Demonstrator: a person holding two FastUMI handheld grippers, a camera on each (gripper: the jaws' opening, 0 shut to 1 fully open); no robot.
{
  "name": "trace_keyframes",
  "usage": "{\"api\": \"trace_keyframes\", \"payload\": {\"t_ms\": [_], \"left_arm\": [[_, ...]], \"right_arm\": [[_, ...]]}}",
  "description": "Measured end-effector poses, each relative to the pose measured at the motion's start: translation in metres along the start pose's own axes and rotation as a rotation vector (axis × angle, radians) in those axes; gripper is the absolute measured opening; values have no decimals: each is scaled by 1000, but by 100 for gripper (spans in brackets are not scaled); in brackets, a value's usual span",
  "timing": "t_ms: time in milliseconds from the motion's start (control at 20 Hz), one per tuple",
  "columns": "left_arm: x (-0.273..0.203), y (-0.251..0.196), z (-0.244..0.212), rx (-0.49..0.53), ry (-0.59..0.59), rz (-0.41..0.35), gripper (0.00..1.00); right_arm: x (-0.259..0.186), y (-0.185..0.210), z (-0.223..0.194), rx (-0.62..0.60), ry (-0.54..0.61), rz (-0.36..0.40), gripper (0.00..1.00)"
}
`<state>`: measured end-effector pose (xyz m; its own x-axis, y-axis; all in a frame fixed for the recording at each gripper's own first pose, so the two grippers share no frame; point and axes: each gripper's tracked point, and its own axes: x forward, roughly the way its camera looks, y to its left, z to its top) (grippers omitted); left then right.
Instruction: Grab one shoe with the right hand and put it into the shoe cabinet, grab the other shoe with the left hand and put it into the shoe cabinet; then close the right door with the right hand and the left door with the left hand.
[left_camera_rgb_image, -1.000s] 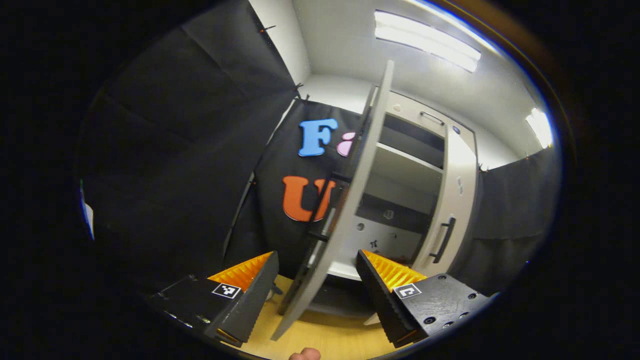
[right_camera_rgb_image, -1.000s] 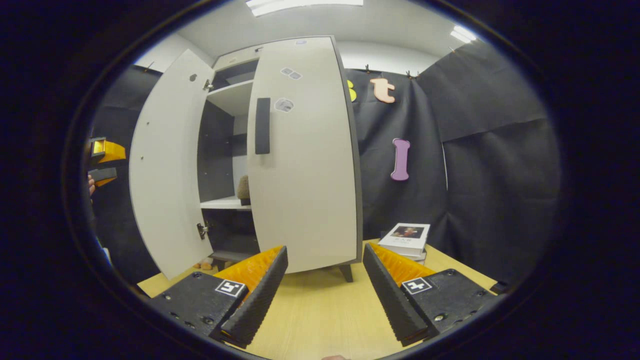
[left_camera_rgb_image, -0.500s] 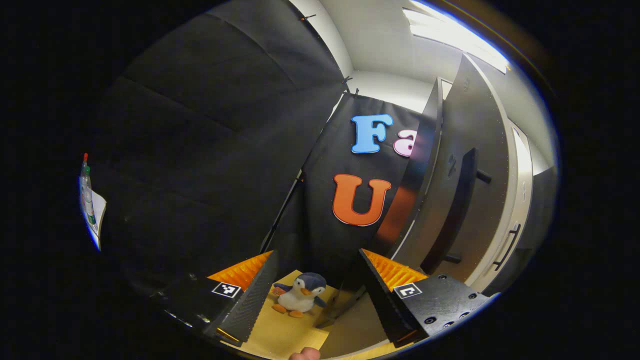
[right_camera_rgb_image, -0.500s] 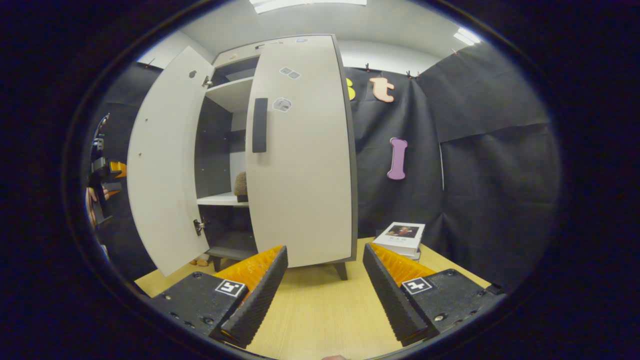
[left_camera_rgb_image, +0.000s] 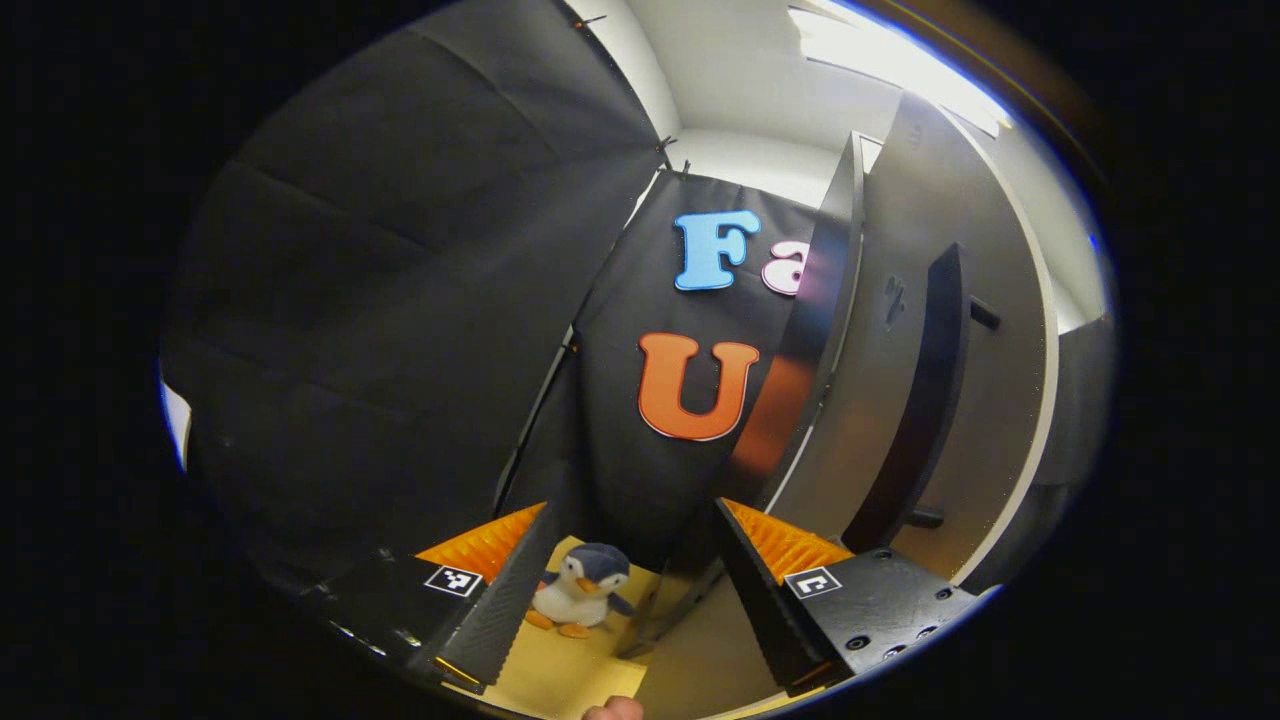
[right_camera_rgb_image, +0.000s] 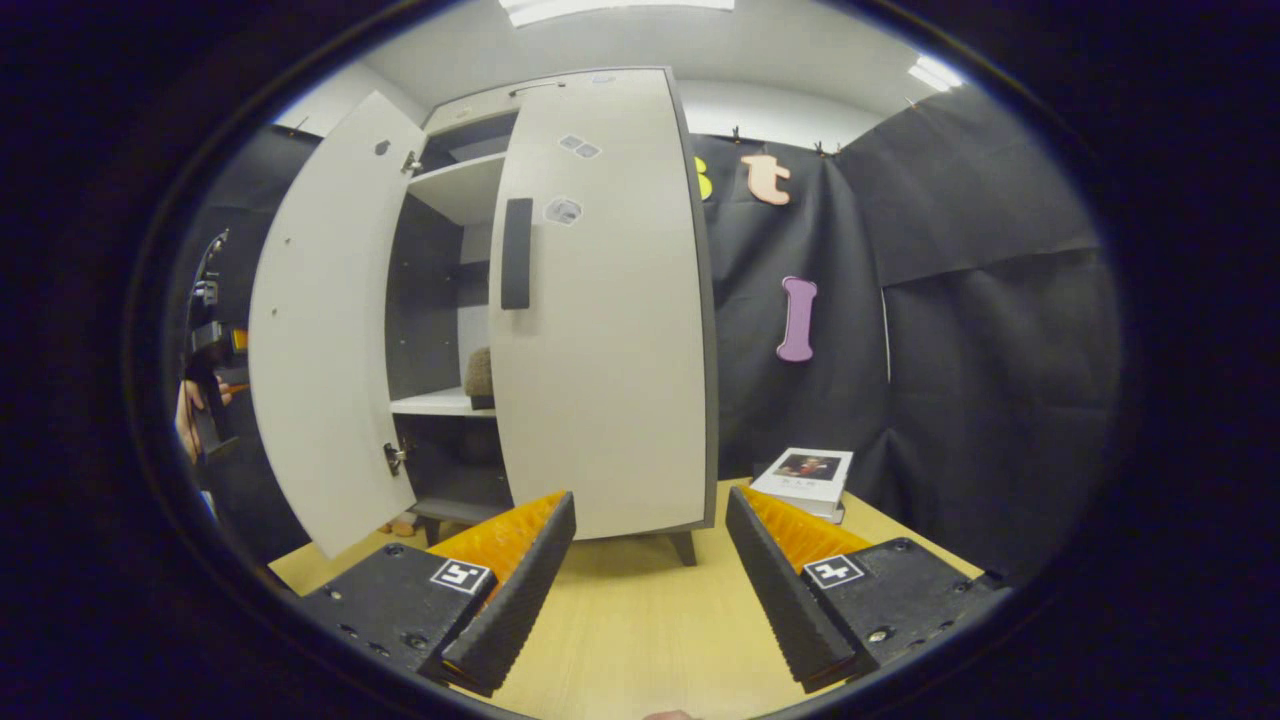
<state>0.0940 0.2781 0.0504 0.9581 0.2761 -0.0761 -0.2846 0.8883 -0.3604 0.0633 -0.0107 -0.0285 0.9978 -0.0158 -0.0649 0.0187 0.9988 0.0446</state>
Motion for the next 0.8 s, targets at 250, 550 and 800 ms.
{"api": "trace_keyframes", "payload": {"t_ms": [250, 550, 800], "left_arm": [[-9, -35, -10, 93, 8, -62, 81], [-13, -81, -17, 194, -18, -80, 89], [-11, -131, -37, 180, 7, -185, 96]], "right_arm": [[1, 0, 2, -1, -15, 6, 99], [-2, -18, 1, 3, -8, -37, 94], [-4, -31, 4, 7, -16, -66, 94]]}}
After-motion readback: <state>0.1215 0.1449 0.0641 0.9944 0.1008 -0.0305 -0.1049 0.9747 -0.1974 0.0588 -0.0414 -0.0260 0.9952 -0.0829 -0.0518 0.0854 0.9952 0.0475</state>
